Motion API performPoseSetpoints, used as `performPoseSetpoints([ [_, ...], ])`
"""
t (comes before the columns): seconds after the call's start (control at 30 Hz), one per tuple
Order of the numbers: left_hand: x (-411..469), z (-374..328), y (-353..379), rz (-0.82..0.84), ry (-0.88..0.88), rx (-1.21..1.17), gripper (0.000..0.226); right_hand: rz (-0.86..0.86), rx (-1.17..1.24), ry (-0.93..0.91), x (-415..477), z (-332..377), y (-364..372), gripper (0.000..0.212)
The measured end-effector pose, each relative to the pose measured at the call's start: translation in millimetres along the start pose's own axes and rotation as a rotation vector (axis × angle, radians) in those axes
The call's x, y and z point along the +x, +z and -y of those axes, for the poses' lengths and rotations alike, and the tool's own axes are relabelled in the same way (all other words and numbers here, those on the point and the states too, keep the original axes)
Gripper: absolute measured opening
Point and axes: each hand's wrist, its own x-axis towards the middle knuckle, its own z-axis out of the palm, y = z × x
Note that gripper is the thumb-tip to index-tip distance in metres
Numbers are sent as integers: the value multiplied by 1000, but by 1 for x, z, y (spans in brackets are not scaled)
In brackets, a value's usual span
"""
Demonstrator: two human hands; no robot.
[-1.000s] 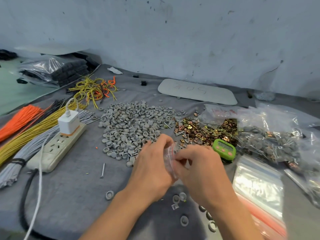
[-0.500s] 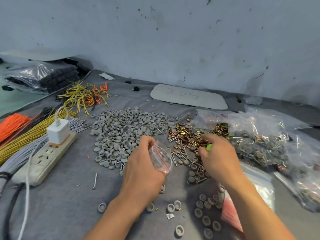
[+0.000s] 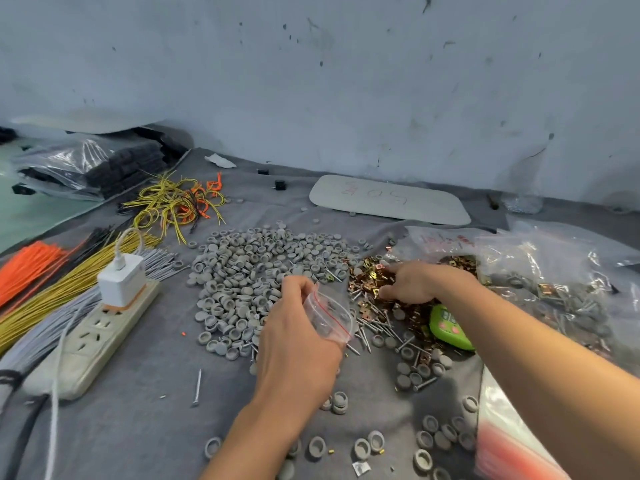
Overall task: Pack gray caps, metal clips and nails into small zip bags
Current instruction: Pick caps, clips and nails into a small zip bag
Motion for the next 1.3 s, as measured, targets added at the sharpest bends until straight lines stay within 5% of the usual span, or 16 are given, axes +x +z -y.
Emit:
performPoseSetpoints([
  [0.3, -11, -5, -2, 29, 2, -7, 60, 90, -20, -250, -84, 2, 3, 51],
  [0.47, -11, -4, -5, 44, -25, 6, 66, -210, 36, 52, -47, -45, -27, 26],
  [0.57, -10, -5, -4, 50, -22, 15, 66, -133, -72, 158, -21, -56, -15, 23],
  [0.9, -6, -4, -3, 47, 34, -10, 57, -58, -218, 88, -29, -24, 14, 16],
  [1.1, -13, -4, -5, 85, 70, 38, 59, -62, 3, -117, -83, -10, 14, 68],
  [1.3, -17, -3, -6, 120, 121, 69, 62, -277, 339, -89, -144, -6, 24, 63],
])
